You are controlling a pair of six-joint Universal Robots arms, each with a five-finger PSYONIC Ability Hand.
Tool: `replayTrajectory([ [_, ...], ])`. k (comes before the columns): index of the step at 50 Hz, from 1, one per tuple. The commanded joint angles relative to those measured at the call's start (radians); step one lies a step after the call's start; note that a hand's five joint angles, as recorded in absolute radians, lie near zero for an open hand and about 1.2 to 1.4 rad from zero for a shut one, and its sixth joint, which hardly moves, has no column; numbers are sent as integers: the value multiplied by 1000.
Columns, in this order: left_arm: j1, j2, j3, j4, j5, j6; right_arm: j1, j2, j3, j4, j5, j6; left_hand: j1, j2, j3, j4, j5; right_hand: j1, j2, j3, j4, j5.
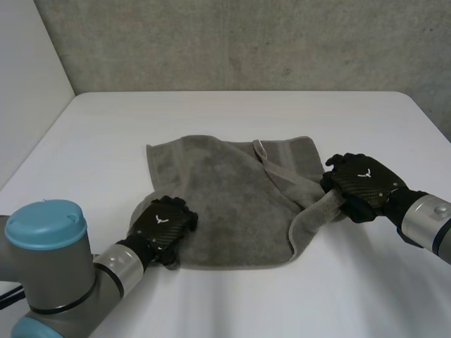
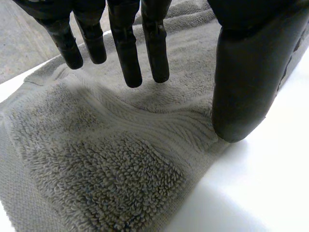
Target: Fold the towel.
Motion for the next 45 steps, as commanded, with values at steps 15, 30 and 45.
replayTrajectory([
  [15,6,-32,6,12,-2,28,1,2,2,0,-1,-1,308,312,-42,-56,303,107,133,-50,-78,94],
  [30,5,-32,5,7,0,25,0,2,0,0,0,-1,801,804,-42,-56,796,107,133,-50,-78,94],
  [45,85,197,-4,-63,3,13,-58,-180,-26,57,2,2,801,804,-42,-56,796,107,133,-50,-78,94],
])
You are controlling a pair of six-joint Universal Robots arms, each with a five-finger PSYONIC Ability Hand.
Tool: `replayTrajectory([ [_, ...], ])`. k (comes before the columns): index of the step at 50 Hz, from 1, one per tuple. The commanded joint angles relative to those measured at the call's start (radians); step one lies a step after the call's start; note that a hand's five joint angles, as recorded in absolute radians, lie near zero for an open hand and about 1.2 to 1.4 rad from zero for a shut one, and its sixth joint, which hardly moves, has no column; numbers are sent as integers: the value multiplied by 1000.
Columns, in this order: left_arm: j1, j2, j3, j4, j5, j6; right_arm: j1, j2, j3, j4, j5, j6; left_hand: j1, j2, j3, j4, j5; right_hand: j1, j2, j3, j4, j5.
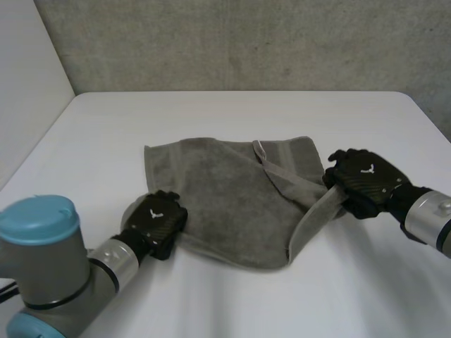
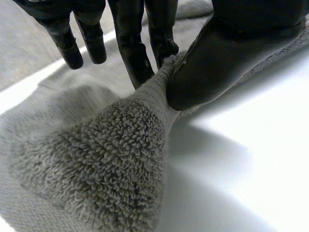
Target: Fold the towel.
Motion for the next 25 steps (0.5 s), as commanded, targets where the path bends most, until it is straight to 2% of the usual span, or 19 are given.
replayTrajectory([
  [1,56,169,-4,-61,5,-10,-52,-153,-15,41,0,2,99,102,-42,-56,72,107,133,-50,-78,93],
  [3,67,216,4,-95,8,-11,-97,-223,-30,88,-13,4,99,102,-42,-56,72,107,133,-50,-78,93],
  [6,94,310,25,-156,9,-14,-109,-250,-45,119,-28,2,99,102,-42,-56,72,107,133,-50,-78,93],
  [8,117,386,57,-203,11,-17,-126,-308,-79,186,-69,5,99,102,-42,-56,72,107,133,-50,-78,93],
  [12,126,423,88,-236,11,-34,-132,-337,-102,250,-93,-1,99,102,-42,-56,72,107,133,-50,-78,93],
  [17,163,423,116,-259,14,-71,-140,-299,-120,329,-100,-73,99,102,-42,-56,72,107,133,-50,-78,93],
  [19,171,419,119,-268,15,-74,-131,-235,-134,386,-86,-193,99,102,-42,-56,72,107,133,-50,-78,93],
  [22,176,394,128,-277,20,-74,-126,-202,-146,426,-82,-268,99,102,-42,-56,72,107,133,-50,-78,93],
  [24,177,319,159,-274,38,-74,-86,-123,-189,473,-82,-407,99,102,-42,-56,72,107,133,-50,-78,93],
  [25,177,319,159,-274,38,-74,-86,-123,-189,474,-82,-407,99,102,-42,-56,72,107,133,-50,-78,93],
])
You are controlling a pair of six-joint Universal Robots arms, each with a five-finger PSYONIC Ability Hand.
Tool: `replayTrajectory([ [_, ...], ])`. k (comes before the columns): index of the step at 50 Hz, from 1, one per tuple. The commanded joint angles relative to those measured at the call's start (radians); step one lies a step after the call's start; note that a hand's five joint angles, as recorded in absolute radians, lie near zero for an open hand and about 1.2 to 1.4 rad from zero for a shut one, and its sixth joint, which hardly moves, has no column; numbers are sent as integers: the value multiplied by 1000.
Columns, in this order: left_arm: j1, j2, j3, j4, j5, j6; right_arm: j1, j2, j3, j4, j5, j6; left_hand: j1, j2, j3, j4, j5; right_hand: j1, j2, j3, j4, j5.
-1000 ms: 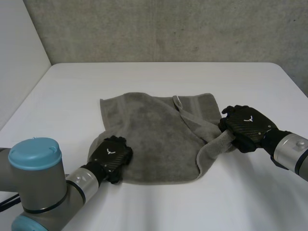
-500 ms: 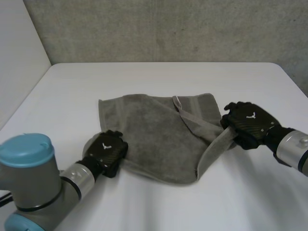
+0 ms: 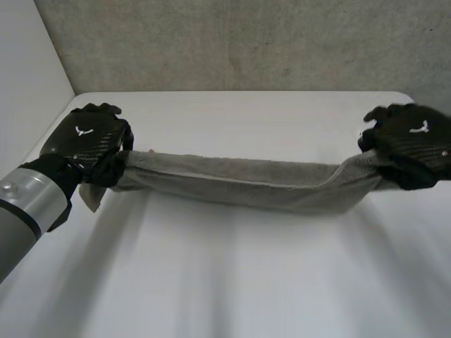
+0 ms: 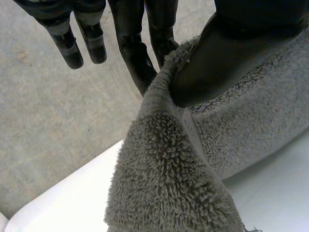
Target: Fold the towel.
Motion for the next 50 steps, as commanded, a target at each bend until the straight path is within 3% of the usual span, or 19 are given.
replayTrajectory([
  [1,11,-143,64,-3,31,-7,79,192,-91,100,15,-295,99,102,-42,-56,72,107,109,-50,-78,93],
  [8,-7,-331,284,18,37,-18,240,410,-347,-23,49,-305,99,102,-42,-56,72,107,109,-50,-78,93],
  [10,-17,-403,464,21,23,-39,288,476,-538,-156,149,-267,99,102,-42,-56,72,107,109,-50,-78,93],
  [11,-17,-403,465,21,23,-39,288,476,-539,-157,150,-267,99,102,-42,-56,72,107,109,-50,-78,93],
  [12,-21,-412,552,29,2,-66,305,487,-642,-231,221,-220,99,102,-42,-56,72,107,109,-50,-78,93],
  [13,-21,-412,552,29,2,-67,305,487,-643,-232,222,-219,99,102,-42,-56,72,107,109,-50,-78,93],
  [15,-24,-401,701,58,-47,-138,337,458,-787,-381,337,-19,99,102,-42,-56,72,107,109,-50,-78,93],
  [16,-24,-401,701,58,-47,-139,337,458,-787,-382,337,-18,99,102,-42,-56,72,107,109,-50,-78,93],
  [17,-24,-380,750,77,-59,-175,331,415,-812,-450,363,105,99,102,-42,-56,72,107,109,-50,-78,93],
  [21,-6,-276,769,104,-56,-235,279,269,-728,-541,302,380,99,102,-42,-56,72,107,109,-50,-78,93],
  [23,6,-198,726,138,-41,-274,247,248,-673,-545,268,399,99,102,-42,-56,72,107,109,-50,-78,93],
  [32,65,-205,463,232,43,-266,210,224,-405,-506,161,235,99,102,-42,-56,72,107,109,-50,-78,93],
  [37,68,-265,286,241,68,-222,207,261,-154,-445,95,44,99,102,-42,-56,72,107,109,-50,-78,93],
  [42,63,-375,90,290,92,-43,202,330,11,-440,93,-117,99,102,-42,-56,72,107,109,-50,-78,93],
  [50,49,-458,14,287,108,39,181,419,136,-437,108,-212,99,102,-42,-56,72,107,109,-50,-78,93],
])
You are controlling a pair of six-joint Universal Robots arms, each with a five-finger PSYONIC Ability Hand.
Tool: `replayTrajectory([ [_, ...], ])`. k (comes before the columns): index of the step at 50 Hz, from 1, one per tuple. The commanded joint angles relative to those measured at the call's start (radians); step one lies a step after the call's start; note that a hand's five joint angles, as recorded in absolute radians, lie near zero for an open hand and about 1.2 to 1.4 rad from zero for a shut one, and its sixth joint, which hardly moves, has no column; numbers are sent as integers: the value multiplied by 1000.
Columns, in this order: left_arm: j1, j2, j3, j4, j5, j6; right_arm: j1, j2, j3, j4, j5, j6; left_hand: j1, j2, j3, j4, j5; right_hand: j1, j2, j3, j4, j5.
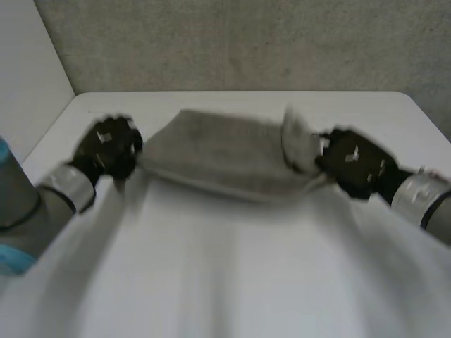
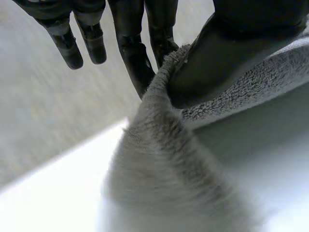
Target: Fold the towel.
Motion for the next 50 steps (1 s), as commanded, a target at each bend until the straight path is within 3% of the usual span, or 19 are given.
replayTrajectory([
  [1,-14,-71,-69,2,11,79,-16,73,101,-1,17,-75,90,102,-42,-56,66,107,90,-50,-78,80],
  [20,-38,32,-92,-37,7,81,-47,-33,107,128,58,-23,90,102,-42,-56,66,107,90,-50,-78,80],
  [24,-42,-1,-86,-30,6,82,-37,-16,101,114,61,47,90,102,-42,-56,66,-18,-35,-50,-78,-45],
  [30,-42,-120,-40,-26,4,114,-19,34,58,68,72,110,90,102,-42,-56,66,0,-18,-50,-78,-28],
  [39,-35,-165,28,-26,3,200,7,62,-11,50,103,164,90,102,-42,-56,66,102,85,-50,-78,75],
  [48,-40,-247,158,-24,-8,205,68,168,-135,50,196,238,90,102,-42,-56,66,99,82,-50,-78,72],
  [50,-42,-263,178,-27,-9,205,81,188,-154,51,202,242,3,14,-42,-56,-22,99,82,-50,-78,72],
])
